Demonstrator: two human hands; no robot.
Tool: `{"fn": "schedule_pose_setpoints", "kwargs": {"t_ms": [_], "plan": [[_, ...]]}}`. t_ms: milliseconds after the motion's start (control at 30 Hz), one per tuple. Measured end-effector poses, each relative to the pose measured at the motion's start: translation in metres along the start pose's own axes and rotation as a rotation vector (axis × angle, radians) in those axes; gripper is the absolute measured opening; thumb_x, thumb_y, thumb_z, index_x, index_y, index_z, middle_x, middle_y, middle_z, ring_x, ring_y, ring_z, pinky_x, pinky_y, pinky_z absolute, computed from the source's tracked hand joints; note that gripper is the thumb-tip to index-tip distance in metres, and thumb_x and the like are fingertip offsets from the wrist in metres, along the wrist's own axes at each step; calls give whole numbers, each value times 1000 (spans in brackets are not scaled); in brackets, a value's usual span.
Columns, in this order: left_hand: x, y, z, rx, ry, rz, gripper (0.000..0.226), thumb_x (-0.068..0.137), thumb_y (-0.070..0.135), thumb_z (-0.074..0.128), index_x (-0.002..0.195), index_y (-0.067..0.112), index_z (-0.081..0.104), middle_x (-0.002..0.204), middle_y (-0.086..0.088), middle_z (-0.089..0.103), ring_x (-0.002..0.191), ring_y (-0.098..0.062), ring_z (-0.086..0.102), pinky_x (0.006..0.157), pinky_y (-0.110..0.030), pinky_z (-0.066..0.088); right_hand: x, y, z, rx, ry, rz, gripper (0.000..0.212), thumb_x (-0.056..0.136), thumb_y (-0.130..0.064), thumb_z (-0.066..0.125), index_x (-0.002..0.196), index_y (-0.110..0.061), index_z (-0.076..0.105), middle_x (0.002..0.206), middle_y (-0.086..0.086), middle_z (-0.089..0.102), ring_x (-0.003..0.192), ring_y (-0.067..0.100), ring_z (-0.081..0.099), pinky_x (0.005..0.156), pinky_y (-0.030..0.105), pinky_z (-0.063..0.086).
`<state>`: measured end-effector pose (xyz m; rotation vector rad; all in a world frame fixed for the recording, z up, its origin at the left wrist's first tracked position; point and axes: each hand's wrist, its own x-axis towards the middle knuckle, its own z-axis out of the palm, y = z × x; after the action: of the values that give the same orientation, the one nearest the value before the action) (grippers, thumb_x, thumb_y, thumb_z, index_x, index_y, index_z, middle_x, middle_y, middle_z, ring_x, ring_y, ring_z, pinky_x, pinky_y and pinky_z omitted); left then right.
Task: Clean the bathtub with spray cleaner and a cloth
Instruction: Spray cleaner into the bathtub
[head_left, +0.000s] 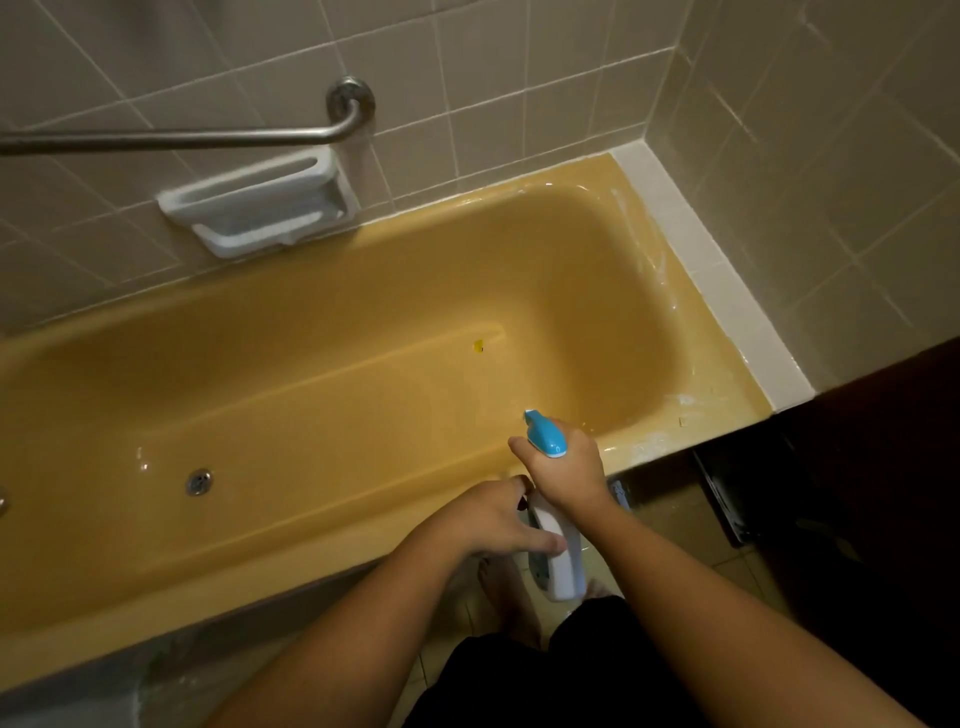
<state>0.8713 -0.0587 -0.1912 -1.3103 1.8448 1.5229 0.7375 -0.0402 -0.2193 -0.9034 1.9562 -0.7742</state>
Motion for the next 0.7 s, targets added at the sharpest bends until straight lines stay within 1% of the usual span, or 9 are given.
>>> {"fn": "schedule_pose_setpoints", "kwargs": {"t_ms": [67,100,167,233,333,433,500,600,700], "plan": [[-5,0,4,-12,17,-5,79,65,67,79,131,29,58,122,11,67,108,-11,65,98,-42,56,-2,2,1,11,-17,2,34,82,-37,76,68,-17,52,58,-4,50,58,19,49,61,37,44],[-8,1,6,-16,17,-14,81,64,67,79,133,29,57,124,11,66,109,-11,64,99,-42,56,-4,4,2,3,-13,-19,33,82,-39,76,70,-18,54,60,-4,53,60,19,52,62,36,44],[-13,2,10,-23,26,-37,82,65,67,79,134,29,57,124,10,66,110,-12,64,99,-41,56,-7,6,2,-23,-31,-53,32,82,-43,76,73,-18,58,63,-1,57,62,19,56,62,38,47],[-20,4,15,-18,60,-57,83,61,71,76,129,28,59,119,9,68,106,-12,65,97,-42,56,-10,7,3,-34,-71,-27,34,83,-42,76,72,-14,60,61,3,57,60,19,55,62,42,48],[-29,5,25,-51,84,-94,87,57,73,76,130,30,59,121,11,68,108,-11,65,97,-42,56,-15,9,3,-33,-87,-64,32,82,-45,76,77,-16,62,65,-2,61,66,19,59,65,39,49],[-41,8,36,-108,150,-118,78,68,62,81,133,28,58,123,9,67,110,-13,65,98,-41,55,-23,8,3,-33,-145,-72,36,83,-44,75,72,-13,59,61,0,58,60,19,55,62,40,48],[-47,8,43,-132,186,-119,71,73,58,82,132,27,58,122,7,68,108,-14,65,97,-40,55,-28,5,2,-23,-152,-80,35,84,-43,76,74,-14,60,63,0,60,63,20,58,64,39,49],[-58,8,52,-179,219,-134,68,76,53,83,132,27,57,122,7,67,107,-13,65,95,-36,55,-35,0,6,2,-200,-123,33,84,-42,77,76,-14,60,66,1,61,64,19,58,66,39,49],[-70,4,57,-201,247,-145,66,75,55,83,128,25,57,119,7,67,105,-12,65,92,-35,56,-43,-8,11,23,-269,-73,32,82,-40,76,75,-12,63,70,9,65,65,21,59,70,44,52]]}}
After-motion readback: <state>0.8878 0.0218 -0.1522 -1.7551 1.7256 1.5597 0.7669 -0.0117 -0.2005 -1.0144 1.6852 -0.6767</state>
